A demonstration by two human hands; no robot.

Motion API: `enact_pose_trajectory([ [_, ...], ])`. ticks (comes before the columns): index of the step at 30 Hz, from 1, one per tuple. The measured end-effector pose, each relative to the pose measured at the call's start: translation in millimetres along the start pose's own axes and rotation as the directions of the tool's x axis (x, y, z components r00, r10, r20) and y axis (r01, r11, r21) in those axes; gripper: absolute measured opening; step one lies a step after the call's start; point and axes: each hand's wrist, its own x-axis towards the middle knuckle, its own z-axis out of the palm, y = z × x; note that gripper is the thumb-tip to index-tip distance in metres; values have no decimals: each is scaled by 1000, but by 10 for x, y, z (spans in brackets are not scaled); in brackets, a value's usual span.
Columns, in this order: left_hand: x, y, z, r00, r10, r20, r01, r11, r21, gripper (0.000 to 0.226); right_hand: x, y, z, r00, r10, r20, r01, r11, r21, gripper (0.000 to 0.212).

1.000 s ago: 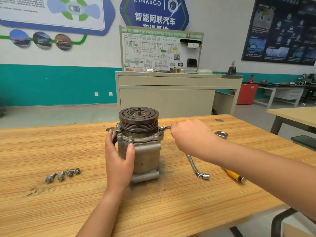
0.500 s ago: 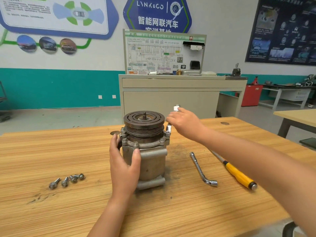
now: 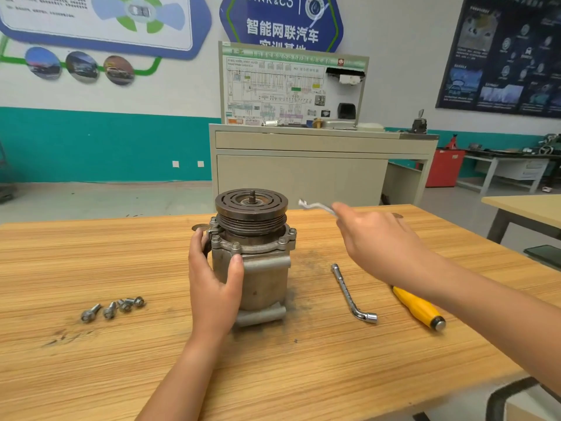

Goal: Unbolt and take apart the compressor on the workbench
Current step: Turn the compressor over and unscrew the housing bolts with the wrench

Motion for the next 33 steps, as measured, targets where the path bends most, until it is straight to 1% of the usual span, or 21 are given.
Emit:
enact_pose_trajectory([
  [3,-5,2,-2,1000,-2,1,2,1000,-5,69,-97,-70,-22,990,13,138,-2,997,-81,40],
  [6,3,-7,1,1000,-8,-10,8,1000,-13,71,-43,-154,4,981,8,195,15,993,-117,53],
  [8,5,-1,8,1000,-12,-15,12,1000,-17,69,2,-215,36,976,-3,216,34,990,-138,56],
  [11,5,7,13,1000,-13,-17,13,1000,-21,68,44,-342,13,968,-35,249,87,975,-202,46],
  [14,7,5,8,1000,-19,-18,19,1000,-20,71,102,-479,-92,941,-57,332,156,947,-280,38],
  [17,8,8,2,1000,-20,-15,20,1000,-19,73,184,-530,-168,926,-48,373,172,936,-306,21],
  [18,8,14,3,1000,-20,-11,20,1000,-21,73,207,-523,-179,925,-43,377,171,934,-313,18],
  [21,7,30,5,1000,-18,-7,17,1000,-23,72,238,-483,-183,922,-51,384,186,928,-322,20],
  [24,6,29,2,1000,-20,-4,20,1000,-21,73,236,-430,-190,917,-119,380,263,898,-354,20],
  [26,3,33,0,1000,-20,1,20,1000,-21,72,250,-357,-177,913,-155,377,302,878,-371,25],
  [30,5,32,4,1000,-20,4,21,1000,-23,72,301,-192,-101,916,-121,382,248,920,-302,24],
  [33,6,19,7,1000,-25,0,25,1000,-15,74,295,-143,-23,921,-137,364,243,934,-263,22],
])
